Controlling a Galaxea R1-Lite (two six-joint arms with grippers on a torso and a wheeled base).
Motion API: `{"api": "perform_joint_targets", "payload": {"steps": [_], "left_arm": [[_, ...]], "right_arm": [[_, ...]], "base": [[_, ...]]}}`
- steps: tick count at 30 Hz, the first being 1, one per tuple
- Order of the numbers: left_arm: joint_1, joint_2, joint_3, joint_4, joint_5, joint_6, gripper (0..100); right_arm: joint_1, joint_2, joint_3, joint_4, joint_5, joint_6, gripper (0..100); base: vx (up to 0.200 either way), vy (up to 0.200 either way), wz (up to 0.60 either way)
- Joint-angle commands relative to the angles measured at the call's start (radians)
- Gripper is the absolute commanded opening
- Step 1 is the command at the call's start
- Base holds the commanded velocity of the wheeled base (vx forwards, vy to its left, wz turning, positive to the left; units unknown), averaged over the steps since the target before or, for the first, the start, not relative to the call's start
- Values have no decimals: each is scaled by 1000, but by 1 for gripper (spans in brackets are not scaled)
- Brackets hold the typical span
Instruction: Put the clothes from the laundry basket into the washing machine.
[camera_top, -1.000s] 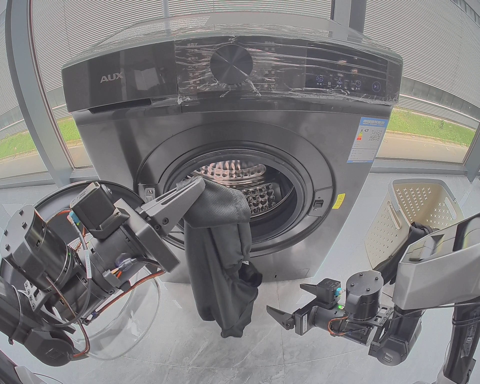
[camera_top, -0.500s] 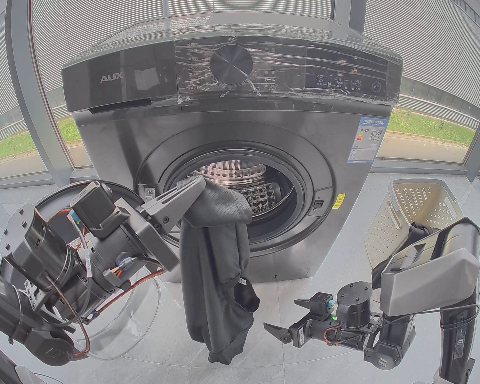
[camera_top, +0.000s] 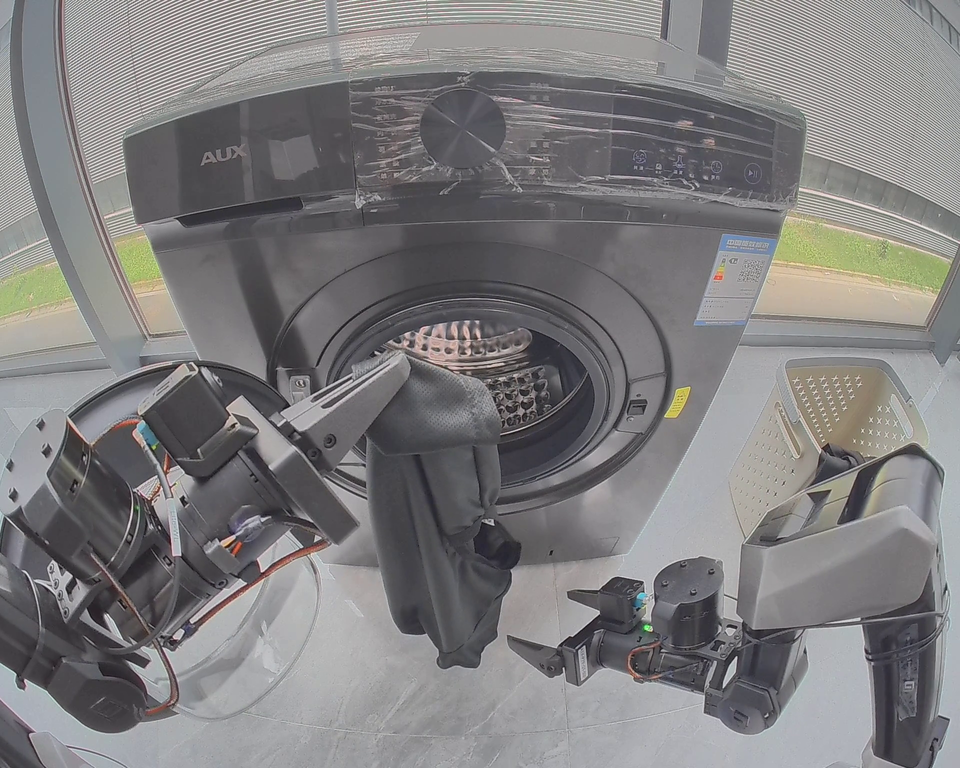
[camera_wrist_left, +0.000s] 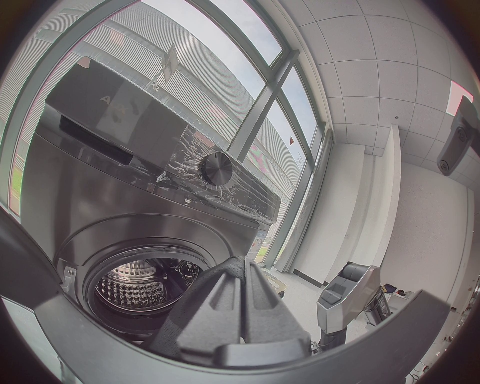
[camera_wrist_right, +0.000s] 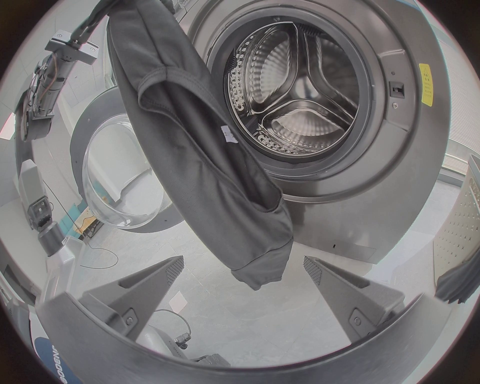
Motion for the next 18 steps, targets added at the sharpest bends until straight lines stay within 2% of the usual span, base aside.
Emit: {"api": "perform_joint_targets", "payload": {"steps": [1, 6, 10, 12, 14, 17, 18], "left_arm": [[-1, -5, -1, -1, 0, 0, 0], [-1, -6, -1, -1, 0, -2, 0], [-1, -6, -1, -1, 0, -2, 0], [-1, -6, -1, -1, 0, -2, 0], [-1, -6, -2, -1, 0, -2, 0], [-1, -9, -2, -1, 0, -6, 0], [-1, -9, -2, -1, 0, -6, 0]], "right_arm": [[-4, 64, -54, 2, 0, -2, 100], [-12, 110, -189, 58, 1, -10, 100], [-10, 112, -230, 99, 1, -10, 100], [-3, 129, -303, 128, 1, -10, 100], [-3, 139, -321, 134, 1, -11, 100], [-4, 196, -421, 121, 0, -11, 100], [-4, 198, -424, 121, 0, -11, 100]], "base": [[0, 0, 0], [0, 0, 0], [0, 0, 0], [0, 0, 0], [0, 0, 0], [0, 0, 0], [0, 0, 0]]}}
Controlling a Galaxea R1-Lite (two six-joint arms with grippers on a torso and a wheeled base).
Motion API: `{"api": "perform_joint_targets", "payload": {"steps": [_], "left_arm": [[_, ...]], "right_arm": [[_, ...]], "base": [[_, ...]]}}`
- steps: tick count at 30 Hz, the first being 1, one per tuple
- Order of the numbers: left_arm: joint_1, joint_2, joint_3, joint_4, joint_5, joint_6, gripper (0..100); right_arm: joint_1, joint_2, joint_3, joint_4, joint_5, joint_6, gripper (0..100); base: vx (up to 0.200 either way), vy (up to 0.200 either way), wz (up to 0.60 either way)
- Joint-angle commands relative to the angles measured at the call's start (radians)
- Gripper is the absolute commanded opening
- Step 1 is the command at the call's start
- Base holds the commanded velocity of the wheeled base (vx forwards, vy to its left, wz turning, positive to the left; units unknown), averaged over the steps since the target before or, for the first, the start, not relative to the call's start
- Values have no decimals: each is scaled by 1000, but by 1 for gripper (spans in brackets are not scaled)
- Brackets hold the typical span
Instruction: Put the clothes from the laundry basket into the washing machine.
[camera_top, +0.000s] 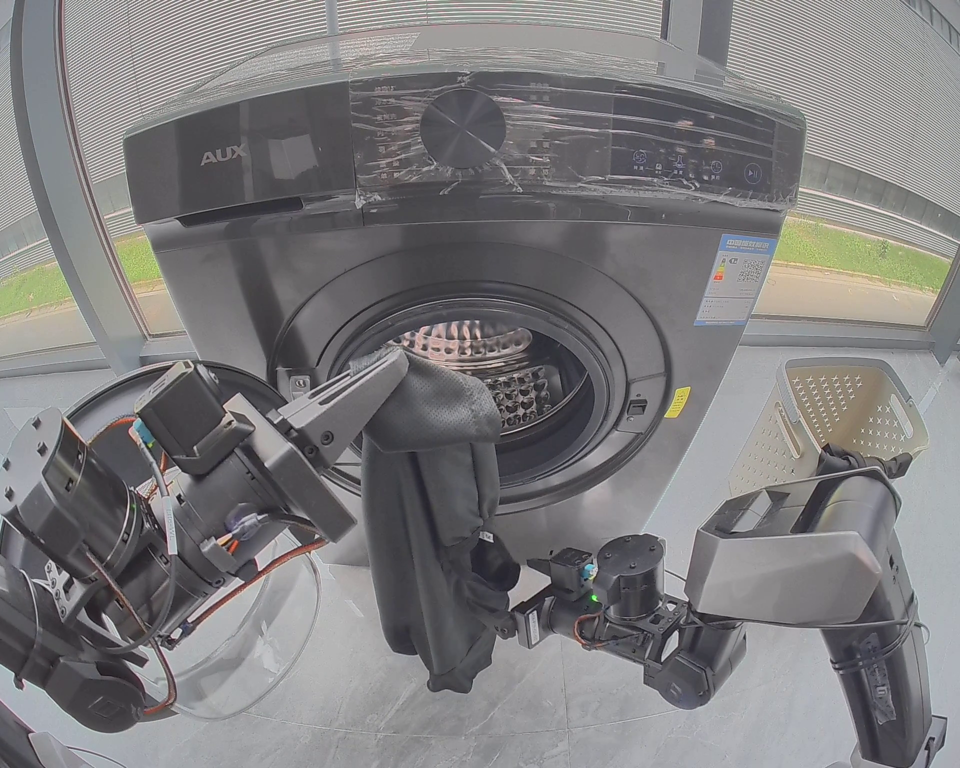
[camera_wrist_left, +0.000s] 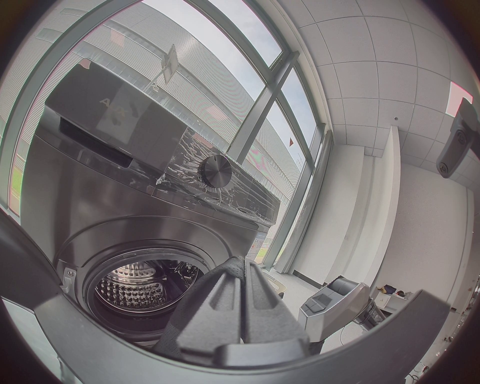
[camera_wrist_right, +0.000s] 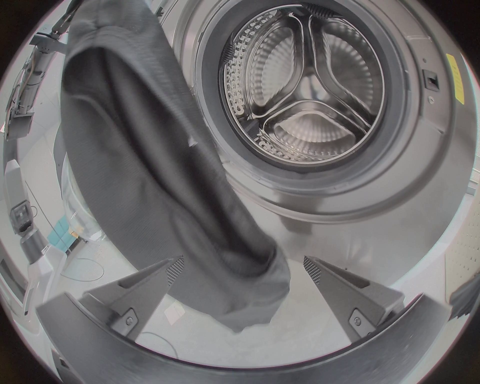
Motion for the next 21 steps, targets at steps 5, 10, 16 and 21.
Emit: {"api": "perform_joint_targets", "payload": {"steps": [5, 10, 16, 21], "left_arm": [[2, -4, -1, -1, 0, -9, 0], [26, -1, -1, -1, -1, -7, 0], [60, 1, 1, -1, -3, -27, 0], [63, -1, 7, -1, -3, -33, 0]], "right_arm": [[15, 70, -106, -47, 1, 12, 0], [15, 60, -37, -72, 1, 12, 0], [9, -32, 113, -124, -4, 3, 0], [-14, -117, 185, -136, -16, 1, 0]], "base": [[0, 0, 0], [0, 0, 0], [0, 0, 0], [0, 0, 0]]}}
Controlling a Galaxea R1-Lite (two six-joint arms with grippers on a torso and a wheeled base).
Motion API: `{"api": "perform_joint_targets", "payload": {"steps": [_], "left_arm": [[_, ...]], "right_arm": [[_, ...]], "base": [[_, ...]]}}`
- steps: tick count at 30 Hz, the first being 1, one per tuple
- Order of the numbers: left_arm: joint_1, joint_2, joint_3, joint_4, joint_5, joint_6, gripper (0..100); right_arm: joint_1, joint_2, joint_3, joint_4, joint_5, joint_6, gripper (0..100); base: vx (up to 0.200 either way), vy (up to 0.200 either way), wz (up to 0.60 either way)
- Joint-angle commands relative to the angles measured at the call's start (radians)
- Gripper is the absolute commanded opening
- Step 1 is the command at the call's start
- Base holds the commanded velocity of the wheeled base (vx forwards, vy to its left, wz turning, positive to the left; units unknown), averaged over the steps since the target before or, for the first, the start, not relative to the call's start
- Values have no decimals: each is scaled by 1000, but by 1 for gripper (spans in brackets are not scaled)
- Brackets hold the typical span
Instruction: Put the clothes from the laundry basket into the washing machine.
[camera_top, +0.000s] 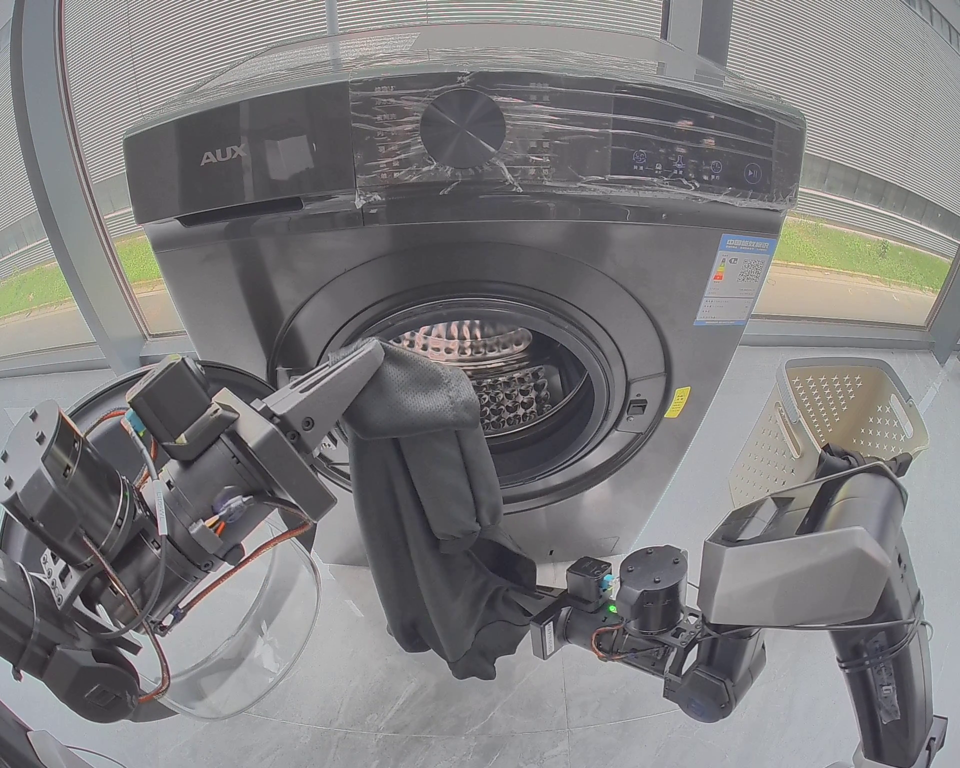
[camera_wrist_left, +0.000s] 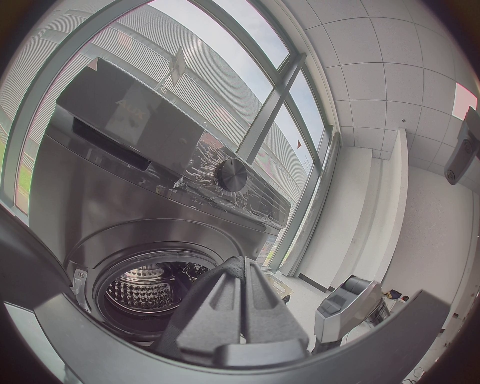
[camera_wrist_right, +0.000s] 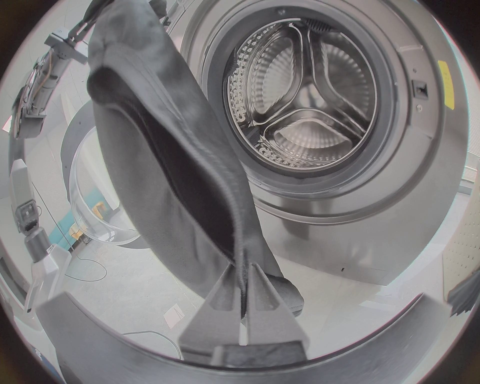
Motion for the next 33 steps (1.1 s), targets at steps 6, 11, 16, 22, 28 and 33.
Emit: {"api": "perform_joint_targets", "payload": {"steps": [6, 11, 16, 22, 28, 33], "left_arm": [[71, 4, 22, 0, -10, -1, 0], [97, 1, 49, 0, -13, -1, 0], [111, -1, 82, 1, -25, -1, 0], [109, 33, 179, 11, -62, 12, 0], [114, 116, 234, 3, -53, 77, 0], [112, 146, 248, 3, -53, 89, 0]], "right_arm": [[-52, -276, 237, -6, -11, -18, 0], [-49, -433, 385, -3, -11, -21, 0], [-54, -497, 432, -3, -12, -20, 0], [-101, -542, 435, -8, -15, -13, 0], [-89, -558, 407, -8, -31, -10, 0], [-83, -561, 404, -8, -35, -10, 0]], "base": [[0, 0, 0], [0, 0, 0], [0, 0, 0], [0, 0, 0], [0, 0, 0], [0, 0, 0]]}}
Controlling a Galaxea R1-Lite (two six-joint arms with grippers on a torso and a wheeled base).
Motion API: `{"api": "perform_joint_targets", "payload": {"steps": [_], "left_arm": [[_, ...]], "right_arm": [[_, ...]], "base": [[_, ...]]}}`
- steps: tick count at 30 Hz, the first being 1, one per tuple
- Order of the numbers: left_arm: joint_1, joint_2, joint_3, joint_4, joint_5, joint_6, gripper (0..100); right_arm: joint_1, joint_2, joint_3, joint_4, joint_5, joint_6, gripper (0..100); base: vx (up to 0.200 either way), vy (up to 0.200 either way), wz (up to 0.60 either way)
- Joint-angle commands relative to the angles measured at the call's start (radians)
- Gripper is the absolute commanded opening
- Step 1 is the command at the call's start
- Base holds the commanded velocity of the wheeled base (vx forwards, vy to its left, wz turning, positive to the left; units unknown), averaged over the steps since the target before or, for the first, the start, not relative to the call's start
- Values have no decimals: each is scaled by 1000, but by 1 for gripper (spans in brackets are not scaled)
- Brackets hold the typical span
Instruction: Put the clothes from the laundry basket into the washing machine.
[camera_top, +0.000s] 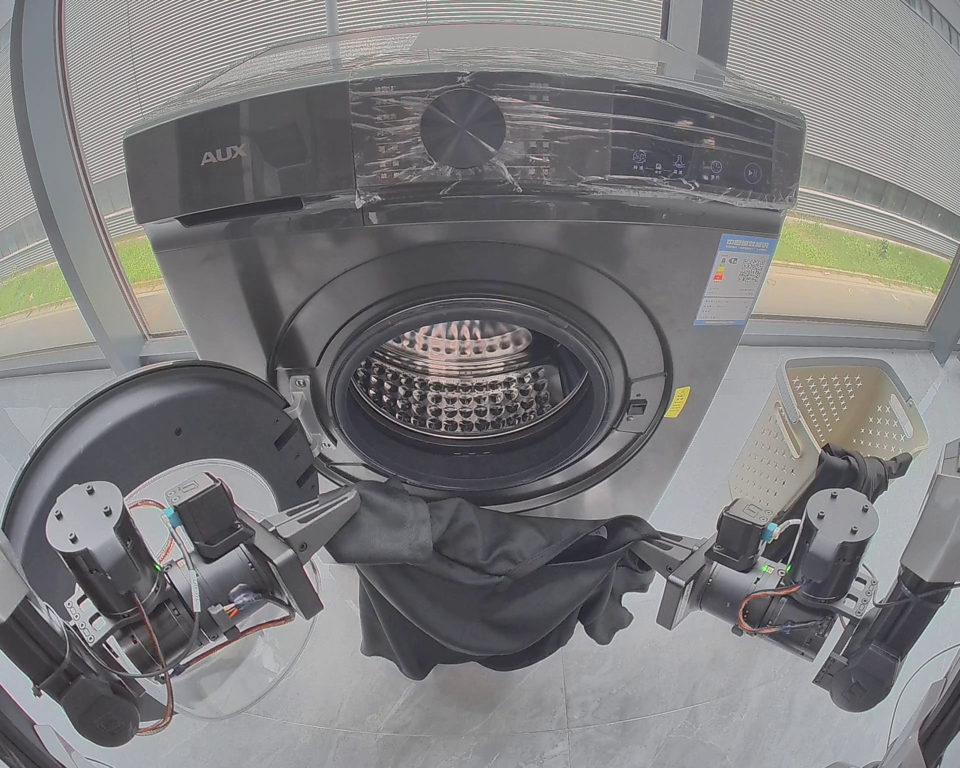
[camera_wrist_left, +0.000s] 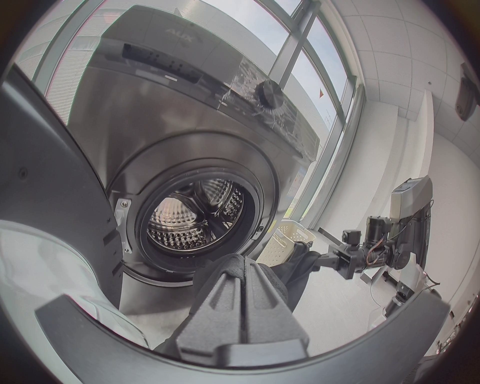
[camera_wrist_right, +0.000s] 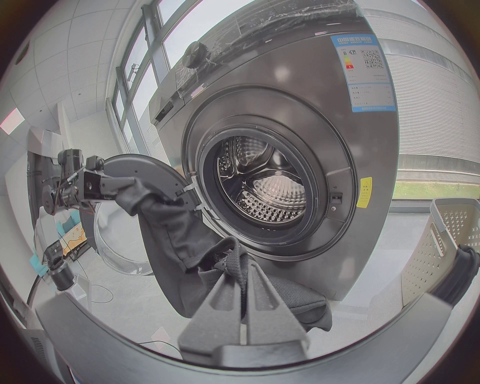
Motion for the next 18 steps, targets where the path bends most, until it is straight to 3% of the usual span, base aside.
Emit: {"api": "perform_joint_targets", "payload": {"steps": [1, 4, 5, 14, 18], "left_arm": [[0, 59, 16, -2, 1, 7, 0], [1, 95, 30, -3, -1, 27, 0], [1, 103, 31, -3, -1, 30, 100], [-15, 192, 42, -3, 1, 34, 100], [-31, 255, 30, -5, 1, 56, 100]], "right_arm": [[4, -13, -9, -8, -6, 0, 0], [5, -13, -12, -8, -8, 0, 0], [8, -11, -12, -8, -8, 0, 0], [11, -13, -30, -8, -9, 0, 0], [13, -13, -35, -8, -17, 1, 0]], "base": [[0, 0, 0], [0, 0, 0], [0, 0, 0], [0, 0, 0], [0, 0, 0]]}}
